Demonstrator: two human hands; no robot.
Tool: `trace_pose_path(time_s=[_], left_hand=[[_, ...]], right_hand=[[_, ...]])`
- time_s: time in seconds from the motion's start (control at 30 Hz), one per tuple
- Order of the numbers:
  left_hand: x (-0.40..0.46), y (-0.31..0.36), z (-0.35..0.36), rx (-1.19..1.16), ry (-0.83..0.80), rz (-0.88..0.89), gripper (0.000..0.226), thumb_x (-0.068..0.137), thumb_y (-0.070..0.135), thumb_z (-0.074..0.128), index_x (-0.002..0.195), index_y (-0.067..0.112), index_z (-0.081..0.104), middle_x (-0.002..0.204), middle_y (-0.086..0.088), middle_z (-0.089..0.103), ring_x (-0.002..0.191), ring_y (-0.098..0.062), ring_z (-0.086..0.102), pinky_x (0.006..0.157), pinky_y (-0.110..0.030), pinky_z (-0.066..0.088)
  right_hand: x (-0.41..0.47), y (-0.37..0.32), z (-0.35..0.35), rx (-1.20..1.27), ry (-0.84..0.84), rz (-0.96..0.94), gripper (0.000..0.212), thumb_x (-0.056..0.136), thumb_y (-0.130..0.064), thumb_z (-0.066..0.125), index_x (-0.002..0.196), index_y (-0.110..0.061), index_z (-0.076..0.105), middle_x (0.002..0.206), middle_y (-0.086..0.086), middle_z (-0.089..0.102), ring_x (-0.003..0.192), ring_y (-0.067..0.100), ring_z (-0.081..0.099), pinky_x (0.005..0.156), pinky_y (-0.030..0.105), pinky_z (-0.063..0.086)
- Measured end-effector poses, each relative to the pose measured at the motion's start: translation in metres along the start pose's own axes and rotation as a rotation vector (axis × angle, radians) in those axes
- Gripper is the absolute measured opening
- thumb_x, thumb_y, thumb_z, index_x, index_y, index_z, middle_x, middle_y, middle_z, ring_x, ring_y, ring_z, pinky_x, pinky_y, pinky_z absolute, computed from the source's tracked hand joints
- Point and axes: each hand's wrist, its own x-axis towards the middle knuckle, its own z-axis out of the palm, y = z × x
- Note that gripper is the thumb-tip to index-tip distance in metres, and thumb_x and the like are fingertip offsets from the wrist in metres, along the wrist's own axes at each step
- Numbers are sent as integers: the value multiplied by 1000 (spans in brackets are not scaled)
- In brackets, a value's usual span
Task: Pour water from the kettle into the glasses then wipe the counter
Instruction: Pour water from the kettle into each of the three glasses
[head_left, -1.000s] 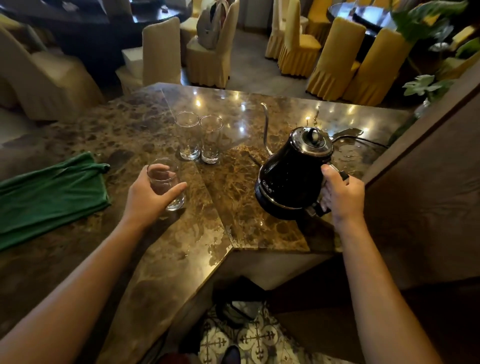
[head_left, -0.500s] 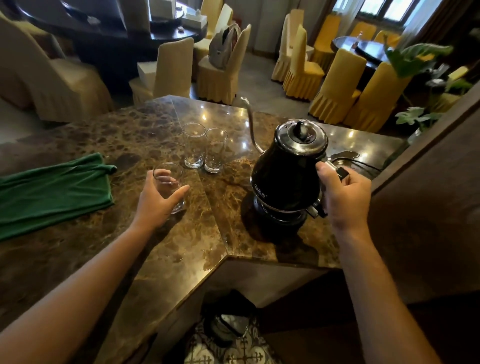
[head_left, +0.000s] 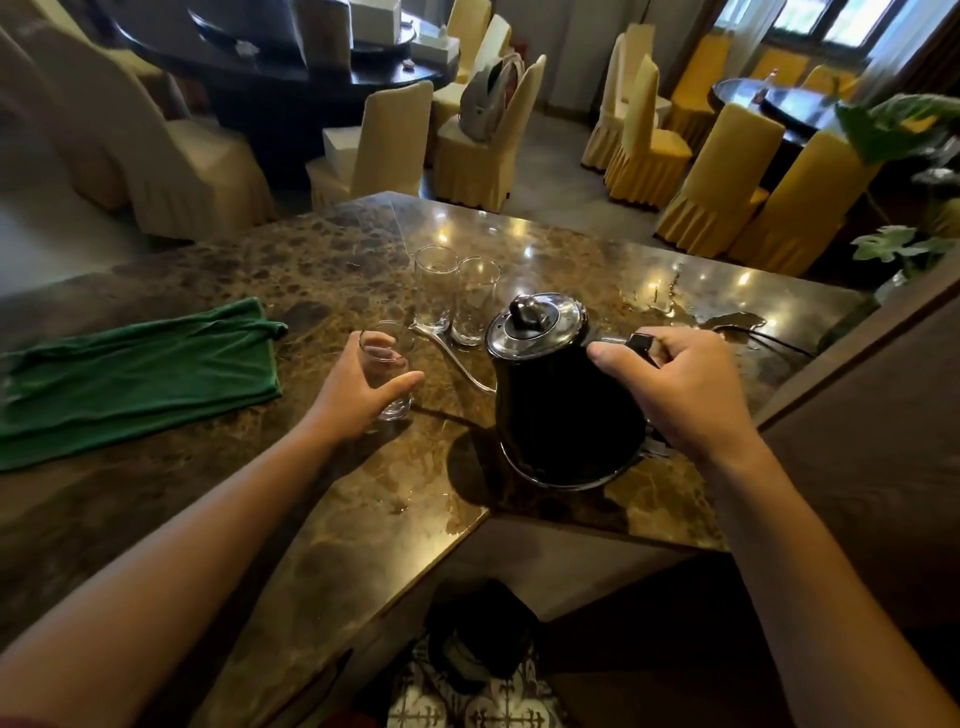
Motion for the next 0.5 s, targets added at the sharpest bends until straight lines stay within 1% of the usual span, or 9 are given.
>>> trace_pose_path(time_s=[0.03, 0.07, 0.1, 0.17, 0.23, 0.3, 0.37, 0.43, 0.5], left_hand=[[1, -1, 0, -3, -4, -1, 60, 81, 30, 82, 129, 17, 49, 119, -3, 64, 102, -1, 66, 82, -13, 51], [2, -2, -1, -6, -8, -1, 60, 81, 29, 82, 129, 18, 48, 119, -4, 64, 103, -1, 66, 82, -13, 51], [2, -3, -1, -9, -14, -2, 60, 81, 30, 82, 129, 18, 48, 120, -4, 64, 103, -2, 66, 82, -14, 51], [3, -2, -1, -22, -29, -6, 62, 79, 34, 82, 130, 20, 48, 120, -3, 64, 105, -4, 66, 85, -17, 51], [2, -3, -3, -42, -39, -8, 67, 75, 41, 81, 129, 21, 48, 120, -2, 64, 106, -6, 66, 91, -24, 53], [2, -4, -4, -51, -39, 7, 68, 72, 46, 81, 127, 24, 49, 120, -3, 64, 107, -9, 68, 96, -31, 55], [2, -6, -4, -63, -37, 16, 64, 71, 47, 82, 123, 29, 49, 120, -4, 64, 108, -10, 68, 98, -35, 55], [1, -4, -4, -71, -37, 17, 61, 71, 46, 82, 120, 34, 48, 120, -3, 64, 109, -11, 68, 98, -35, 55], [1, -3, -4, -77, -43, 16, 61, 70, 47, 81, 120, 35, 47, 120, -3, 63, 110, -12, 67, 98, -35, 54]], right_hand=[[0, -1, 1, -12, -1, -11, 51, 86, -35, 78, 58, 2, 57, 54, 21, 54, 48, 26, 50, 45, 34, 35], [0, -1, 1, -27, 4, -14, 50, 87, -33, 79, 59, 2, 58, 55, 21, 55, 48, 27, 50, 44, 33, 35], [1, -1, 0, -42, 8, -15, 49, 88, -30, 79, 58, 2, 58, 53, 18, 54, 48, 23, 49, 44, 31, 34], [3, -4, -1, -59, 10, -23, 47, 90, -27, 79, 56, -2, 58, 47, 5, 49, 47, 14, 47, 44, 27, 33], [4, -6, -2, -60, -2, -19, 47, 90, -26, 80, 55, -4, 56, 47, -6, 48, 46, 10, 45, 43, 25, 33], [6, -8, -3, -54, -19, -22, 48, 90, -26, 80, 53, -8, 55, 47, -9, 47, 46, 9, 45, 44, 24, 33], [7, -11, -4, -72, -39, -39, 49, 88, -31, 80, 54, -8, 53, 47, -7, 47, 47, 11, 46, 44, 25, 34], [8, -14, -2, -117, -48, -67, 53, 83, -40, 77, 54, -5, 51, 48, -2, 46, 46, 13, 44, 44, 26, 33], [8, -16, 1, -158, -65, -90, 56, 79, -48, 72, 56, -2, 53, 50, 10, 49, 48, 25, 48, 44, 28, 33]])
